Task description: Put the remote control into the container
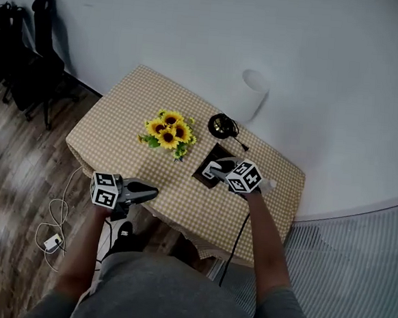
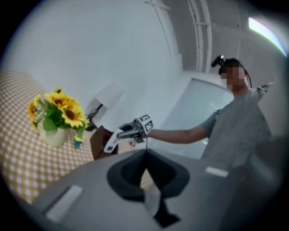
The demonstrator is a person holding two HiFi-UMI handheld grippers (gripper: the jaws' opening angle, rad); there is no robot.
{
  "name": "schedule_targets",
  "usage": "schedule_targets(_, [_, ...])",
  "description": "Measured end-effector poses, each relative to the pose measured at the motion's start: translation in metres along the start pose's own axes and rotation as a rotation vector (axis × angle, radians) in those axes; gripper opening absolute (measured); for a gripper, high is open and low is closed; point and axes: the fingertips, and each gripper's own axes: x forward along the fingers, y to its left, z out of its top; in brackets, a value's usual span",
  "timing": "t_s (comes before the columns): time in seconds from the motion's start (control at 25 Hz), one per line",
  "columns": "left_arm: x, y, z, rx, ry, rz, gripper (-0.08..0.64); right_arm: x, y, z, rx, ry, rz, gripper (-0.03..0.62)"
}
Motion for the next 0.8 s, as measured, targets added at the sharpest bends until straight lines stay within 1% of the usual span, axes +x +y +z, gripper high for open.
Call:
schedule_targets(0.12, [-0.009,0.005,-0.007,-0.010,-0.020,0.037,-0.002,0.018,0.001,-0.014,0.008,0.022,0.023,0.114])
schedule_targets(0.24, [-0.017,0.006,-0.009,-0.023,-0.036,0.049,-0.002,0.027,0.000,-0.020,0.045,0.022,0.035,0.114])
schedule_targets(0.4, [-0.018,0.008,-0.010,0.007,-0.030,0.074,-0.002,0.028,0.001,-0.025,0.091,-0.022,0.036,0.114])
schedule_targets(0.56, [-0.009,0.009,-0.009,-0.002,-0.033,0.054,-0.002,0.028,-0.006,-0.031,0.106,-0.040,0.024,0.114])
schedule_targets(0.8, [0.002,0.004,-0.009,0.002,0.008,0.028,-0.002,0.029,-0.012,-0.027,0.083,-0.036,-0.029,0.114])
